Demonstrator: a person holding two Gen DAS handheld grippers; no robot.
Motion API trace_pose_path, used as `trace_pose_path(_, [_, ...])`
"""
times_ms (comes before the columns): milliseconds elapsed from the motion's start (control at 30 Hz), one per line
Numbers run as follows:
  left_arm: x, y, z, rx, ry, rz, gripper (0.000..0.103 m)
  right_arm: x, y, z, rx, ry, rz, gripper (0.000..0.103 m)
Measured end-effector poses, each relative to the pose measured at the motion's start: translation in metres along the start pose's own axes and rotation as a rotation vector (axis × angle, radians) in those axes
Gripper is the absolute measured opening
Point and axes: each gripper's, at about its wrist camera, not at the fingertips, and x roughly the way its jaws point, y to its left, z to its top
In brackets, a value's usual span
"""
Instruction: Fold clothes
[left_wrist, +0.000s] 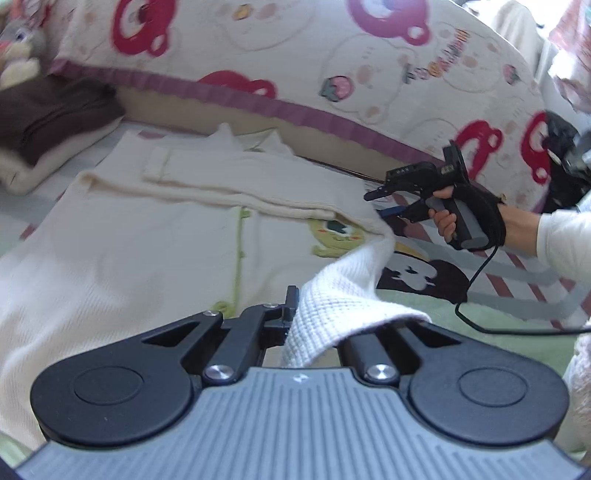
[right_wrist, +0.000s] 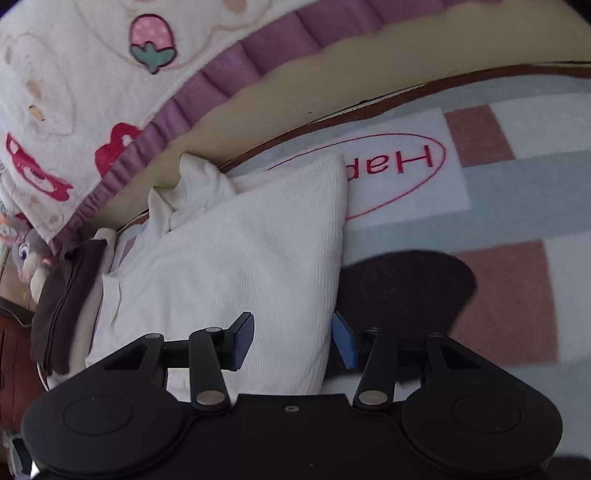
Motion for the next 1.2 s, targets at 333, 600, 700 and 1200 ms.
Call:
trace_pose_path(333, [0.004,0.027,-0.004,-0.083,0.003,0.007,0.002,0.022,0.004,-0.015,-0.003,-0.258,-0.015,0.008])
trace_pose_path(600, [-0.011,0.040,-0.002,-0.149,-0.002,0.004,0.002,0.003,0.066,0.023,-0.112,-0.255,0.102,0.008])
trace_pose_path(700, [-0.027,0.049,0.009,-0.140,-0.012,0.030,0.002,0.002,0.123,0.048,-0.212,-0.230,0.122,0.008])
trace_pose_path(1200, [-0.079,0.136,-0.005,-0.353,0.064,0.261,0.002,0.177,0.377,-0.007,-0.686,-0.013,0.106,0.007])
